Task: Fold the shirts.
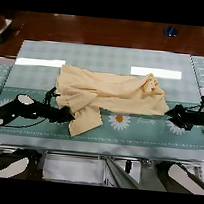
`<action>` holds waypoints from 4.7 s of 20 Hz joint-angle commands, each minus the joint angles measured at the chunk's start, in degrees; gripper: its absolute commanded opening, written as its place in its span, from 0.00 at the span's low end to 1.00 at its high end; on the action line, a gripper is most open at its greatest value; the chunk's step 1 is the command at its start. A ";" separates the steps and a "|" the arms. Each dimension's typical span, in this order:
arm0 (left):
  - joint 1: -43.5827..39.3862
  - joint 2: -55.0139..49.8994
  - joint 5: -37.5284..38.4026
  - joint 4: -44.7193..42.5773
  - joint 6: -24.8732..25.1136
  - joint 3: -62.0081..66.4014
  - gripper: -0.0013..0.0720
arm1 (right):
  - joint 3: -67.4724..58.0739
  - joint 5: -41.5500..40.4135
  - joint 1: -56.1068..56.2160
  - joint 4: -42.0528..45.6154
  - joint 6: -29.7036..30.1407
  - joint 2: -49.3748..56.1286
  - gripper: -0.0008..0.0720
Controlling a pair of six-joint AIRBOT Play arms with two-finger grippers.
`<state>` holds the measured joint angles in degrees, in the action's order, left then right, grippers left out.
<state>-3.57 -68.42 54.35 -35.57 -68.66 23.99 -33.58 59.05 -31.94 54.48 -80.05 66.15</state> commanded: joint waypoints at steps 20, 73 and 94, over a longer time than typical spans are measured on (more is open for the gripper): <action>9.88 21.97 -13.38 6.91 0.55 61.18 0.05 | -70.10 17.42 13.55 -11.89 5.35 -6.95 0.04; 17.18 -4.13 19.96 -28.26 -15.04 36.13 0.71 | -52.43 21.86 -1.22 -4.37 4.04 27.56 0.59; -1.29 2.54 -17.84 15.30 -7.43 -3.80 0.71 | -9.84 7.98 -1.03 -8.55 12.20 2.56 0.58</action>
<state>-3.53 -63.20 40.07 -21.61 -76.97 19.44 -43.79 67.18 -33.01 46.19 -68.03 68.88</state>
